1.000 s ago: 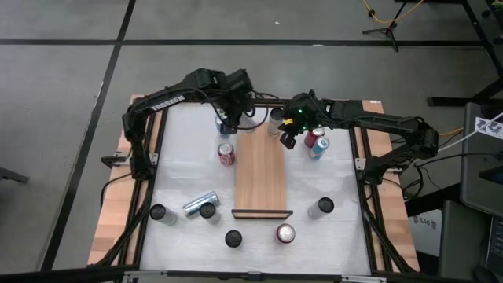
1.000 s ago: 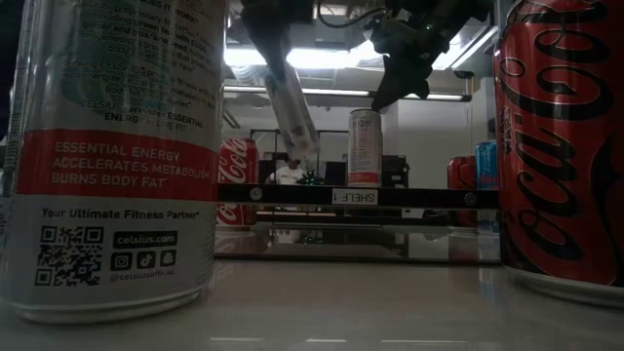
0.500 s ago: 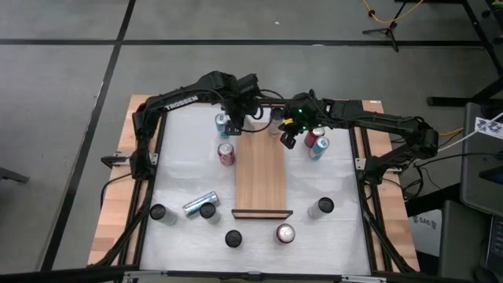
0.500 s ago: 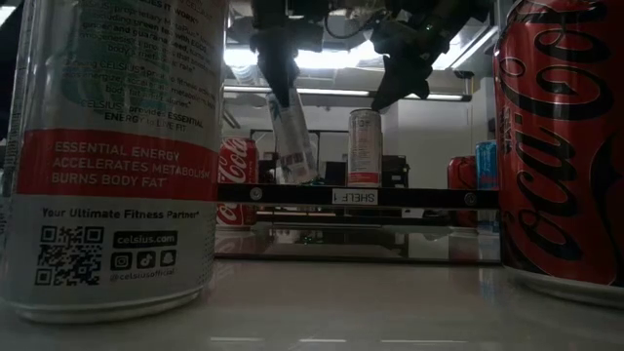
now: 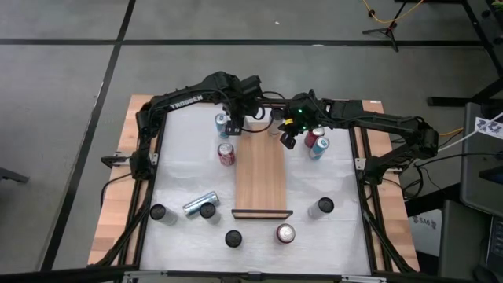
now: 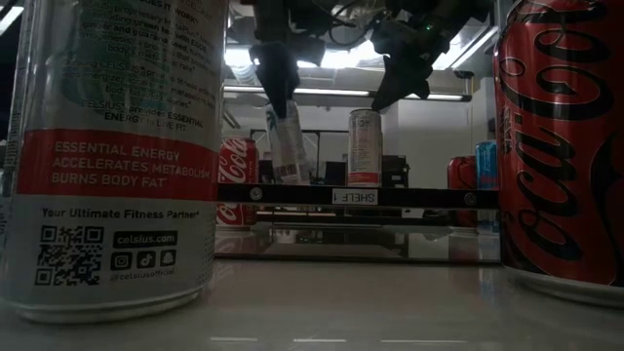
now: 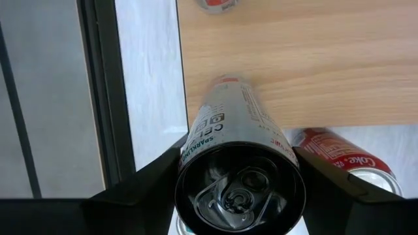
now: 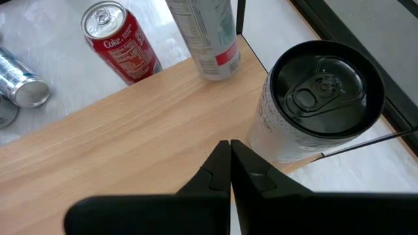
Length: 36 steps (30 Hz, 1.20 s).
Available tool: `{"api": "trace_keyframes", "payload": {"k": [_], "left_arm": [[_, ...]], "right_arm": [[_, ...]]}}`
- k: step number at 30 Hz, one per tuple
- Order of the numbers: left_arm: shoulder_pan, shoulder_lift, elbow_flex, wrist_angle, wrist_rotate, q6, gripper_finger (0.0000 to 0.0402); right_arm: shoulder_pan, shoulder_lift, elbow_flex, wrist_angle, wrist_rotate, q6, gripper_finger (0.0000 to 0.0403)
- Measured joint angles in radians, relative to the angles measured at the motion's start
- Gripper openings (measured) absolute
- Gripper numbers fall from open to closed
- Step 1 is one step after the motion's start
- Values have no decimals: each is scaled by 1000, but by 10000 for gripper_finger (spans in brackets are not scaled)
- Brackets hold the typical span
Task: Place canned beverage on shelf
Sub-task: Put the white pink soda can on the shelf aligned with the other white pink soda can
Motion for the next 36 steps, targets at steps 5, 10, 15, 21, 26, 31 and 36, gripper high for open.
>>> {"api": "trace_keyframes", "payload": {"k": [5,10,15,21,26,31,36], "left_arm": [[0,0,0,4,0,0,241],[2,10,0,2,3,0,241],[3,21,0,14,21,0,241],[2,23,0,15,21,4,243],[2,23,0,18,19,6,252],[2,24,0,22,15,6,258],[2,25,0,38,14,-1,259]], "right_arm": [[0,0,0,0,0,0,1],[0,0,0,0,0,0,1],[0,0,0,-1,0,0,1],[0,0,0,-1,0,0,1],[0,0,0,0,0,0,1],[0,0,0,-1,0,0,1],[0,0,0,0,0,0,1]]}}
